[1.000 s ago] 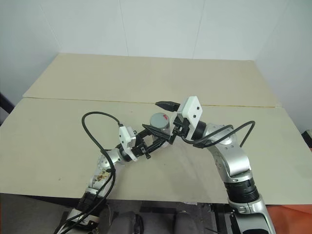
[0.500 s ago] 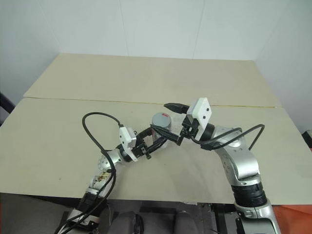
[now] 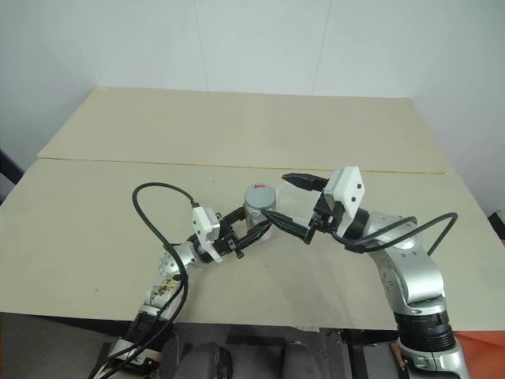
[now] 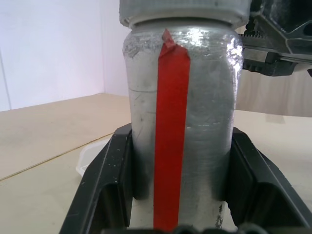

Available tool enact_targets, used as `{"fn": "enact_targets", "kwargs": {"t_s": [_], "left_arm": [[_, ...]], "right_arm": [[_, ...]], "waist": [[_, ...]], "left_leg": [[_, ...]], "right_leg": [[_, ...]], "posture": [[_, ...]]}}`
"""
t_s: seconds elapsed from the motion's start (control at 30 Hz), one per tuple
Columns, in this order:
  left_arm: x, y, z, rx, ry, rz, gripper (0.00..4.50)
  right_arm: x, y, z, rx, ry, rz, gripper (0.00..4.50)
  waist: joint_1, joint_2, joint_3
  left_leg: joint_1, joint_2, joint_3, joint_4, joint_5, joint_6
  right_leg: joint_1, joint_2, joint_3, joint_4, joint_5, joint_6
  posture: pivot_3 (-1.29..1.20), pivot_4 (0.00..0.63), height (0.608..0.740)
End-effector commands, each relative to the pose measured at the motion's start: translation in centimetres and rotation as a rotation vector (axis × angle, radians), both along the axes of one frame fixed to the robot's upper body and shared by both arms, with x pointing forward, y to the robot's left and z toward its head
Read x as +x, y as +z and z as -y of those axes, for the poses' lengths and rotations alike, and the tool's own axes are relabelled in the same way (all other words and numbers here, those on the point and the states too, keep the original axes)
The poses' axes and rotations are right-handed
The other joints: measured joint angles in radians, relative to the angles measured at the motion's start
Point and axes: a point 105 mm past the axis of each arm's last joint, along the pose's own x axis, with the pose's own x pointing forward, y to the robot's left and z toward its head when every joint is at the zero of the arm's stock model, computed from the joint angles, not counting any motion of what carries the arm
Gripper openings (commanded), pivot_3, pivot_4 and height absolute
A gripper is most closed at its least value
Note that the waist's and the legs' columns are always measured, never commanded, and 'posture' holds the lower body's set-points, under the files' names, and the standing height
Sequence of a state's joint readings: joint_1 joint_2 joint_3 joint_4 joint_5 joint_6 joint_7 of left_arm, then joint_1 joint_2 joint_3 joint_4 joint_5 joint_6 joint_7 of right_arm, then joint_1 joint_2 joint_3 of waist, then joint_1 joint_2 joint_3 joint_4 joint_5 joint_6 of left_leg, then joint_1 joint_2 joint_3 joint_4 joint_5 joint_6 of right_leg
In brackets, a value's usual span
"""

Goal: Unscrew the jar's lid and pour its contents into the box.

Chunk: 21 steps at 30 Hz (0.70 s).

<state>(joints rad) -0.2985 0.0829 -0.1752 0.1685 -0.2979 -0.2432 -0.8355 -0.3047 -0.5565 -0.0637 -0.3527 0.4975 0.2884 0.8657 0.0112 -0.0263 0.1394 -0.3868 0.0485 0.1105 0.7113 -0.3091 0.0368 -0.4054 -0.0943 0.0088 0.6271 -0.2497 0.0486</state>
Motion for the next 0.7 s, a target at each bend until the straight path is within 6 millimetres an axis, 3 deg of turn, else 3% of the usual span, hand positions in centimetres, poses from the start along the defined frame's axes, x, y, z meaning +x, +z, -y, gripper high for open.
{"fn": "enact_targets", "kwargs": {"t_s": [0.03,0.37,0.5,0.7], "left_arm": [[-0.3,0.9,0.1,-0.014,-0.006,0.051,2.10],[-0.3,0.8,0.0,-0.008,-0.003,0.054,2.10],[-0.3,0.8,0.0,-0.006,-0.002,0.057,2.10],[-0.3,0.7,0.2,-0.003,0.003,0.067,2.10]], "right_arm": [[-0.3,1.5,1.2,0.015,-0.029,0.069,4.50],[-0.8,2.2,2.0,0.027,-0.032,0.085,4.50],[-2.1,3.4,1.0,0.068,0.053,0.113,4.50],[-1.9,3.5,-1.5,0.079,0.097,0.109,4.50]], "waist": [[0.000,0.000,0.000],[0.000,0.000,0.000],[0.000,0.000,0.000],[-0.002,0.000,0.000]], "left_leg": [[0.000,0.000,0.000,0.000,0.000,0.000],[0.000,0.000,0.000,0.000,0.000,0.000],[0.000,0.000,0.000,0.000,0.000,0.000],[0.001,0.000,0.000,0.000,0.000,0.000]], "right_leg": [[0.000,0.000,0.000,0.000,0.000,0.000],[0.000,0.000,0.000,0.000,0.000,0.000],[0.000,0.000,0.000,0.000,0.000,0.000],[0.000,0.000,0.000,0.001,0.000,0.000]], "posture": [[0.00,0.150,0.740],[0.00,0.150,0.740],[0.00,0.150,0.740],[0.00,0.150,0.740]]}}
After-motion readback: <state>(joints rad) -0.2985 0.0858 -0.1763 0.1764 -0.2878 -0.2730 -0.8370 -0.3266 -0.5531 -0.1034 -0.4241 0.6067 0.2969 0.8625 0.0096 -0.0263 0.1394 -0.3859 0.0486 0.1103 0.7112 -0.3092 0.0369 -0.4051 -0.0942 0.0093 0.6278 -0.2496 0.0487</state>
